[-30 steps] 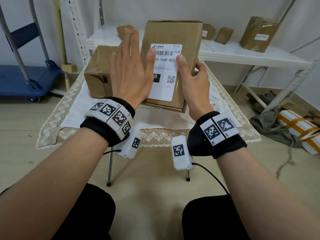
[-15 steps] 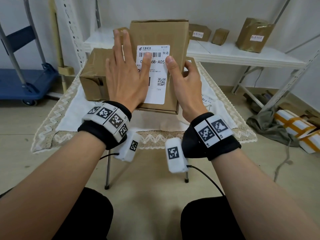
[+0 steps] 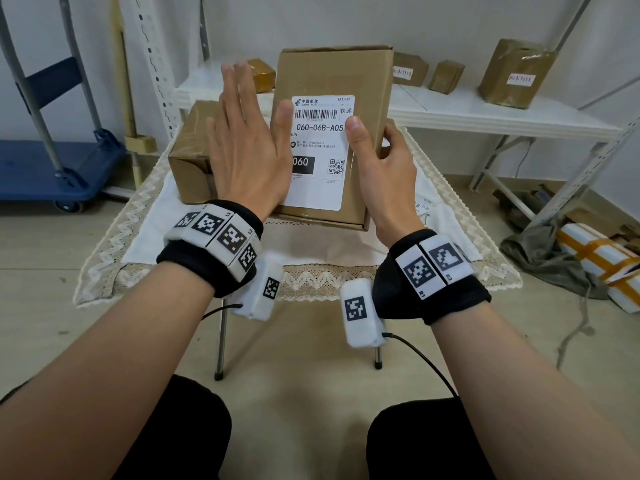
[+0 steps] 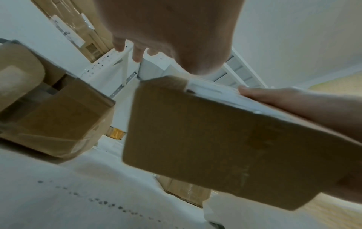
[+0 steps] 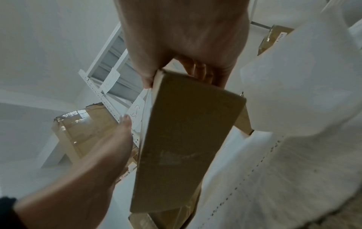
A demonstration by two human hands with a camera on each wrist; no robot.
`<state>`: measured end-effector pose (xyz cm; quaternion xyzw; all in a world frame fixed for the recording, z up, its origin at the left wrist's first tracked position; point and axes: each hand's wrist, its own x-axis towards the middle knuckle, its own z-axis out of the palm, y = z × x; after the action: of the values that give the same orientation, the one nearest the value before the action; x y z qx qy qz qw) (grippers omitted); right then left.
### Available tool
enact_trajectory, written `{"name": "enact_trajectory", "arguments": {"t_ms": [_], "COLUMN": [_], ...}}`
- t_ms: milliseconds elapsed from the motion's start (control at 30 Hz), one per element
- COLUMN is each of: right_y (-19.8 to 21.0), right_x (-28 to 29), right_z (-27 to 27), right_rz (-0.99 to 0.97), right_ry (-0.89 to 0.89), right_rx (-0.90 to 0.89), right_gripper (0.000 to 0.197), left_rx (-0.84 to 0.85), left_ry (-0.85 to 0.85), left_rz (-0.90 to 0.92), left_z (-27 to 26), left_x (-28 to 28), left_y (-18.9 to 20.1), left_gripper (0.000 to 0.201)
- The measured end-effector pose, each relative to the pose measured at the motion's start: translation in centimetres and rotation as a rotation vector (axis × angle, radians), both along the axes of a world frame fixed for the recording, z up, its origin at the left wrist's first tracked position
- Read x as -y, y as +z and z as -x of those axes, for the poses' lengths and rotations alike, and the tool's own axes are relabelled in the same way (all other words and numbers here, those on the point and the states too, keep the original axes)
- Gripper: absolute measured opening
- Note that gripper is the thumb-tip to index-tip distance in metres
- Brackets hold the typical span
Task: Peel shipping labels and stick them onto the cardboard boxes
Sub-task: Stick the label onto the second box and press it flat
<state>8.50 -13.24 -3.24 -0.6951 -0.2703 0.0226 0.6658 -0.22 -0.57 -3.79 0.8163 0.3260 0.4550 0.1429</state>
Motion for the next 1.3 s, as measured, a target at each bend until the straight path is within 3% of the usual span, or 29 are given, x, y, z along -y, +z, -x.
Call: {"name": "enact_trajectory", "arguments": {"t_ms": [267,533,733,867,1000,1300], "right_y": [0.3,0.2,0.4,0.3,-0.2,0.1], "right_x": [0.1,0.7,1.2,1.0,1.0,1.5], "right_z": [0.5,0.1,-0.3,0.0,0.1,0.0], "right_rz": [-0.033,0.015,0.002,0.053,0.096,0.132], "right_ry": [0.054,0.072,0.075,0.081,0.091,0.178], "right_rx": [0.051,0.044,0.027,0.152,0.22,0.262], "right_gripper": [0.061,0.079,0.053,0.062,0.079,0.07], "left_rx": [0.035,0.074,0.102,0.091,0.148,0.223], "left_ry": [0.008,0.05,-0.054,-0.071,-0.022,0.083], "left_rz": [-0.049,-0.018,-0.168,-0.228,-0.216,-0.168], "left_z": [-0.3,-0.1,-0.1,-0.1,0.0,0.7], "left_x": [0.4,-0.7,0.7,1.1,0.5,-0.9], "left_y": [0.1,-0.3,0.4,0.4,0.6,1.1], "left_gripper": [0.078,0.073,0.078,0.094,0.096,0.093]}}
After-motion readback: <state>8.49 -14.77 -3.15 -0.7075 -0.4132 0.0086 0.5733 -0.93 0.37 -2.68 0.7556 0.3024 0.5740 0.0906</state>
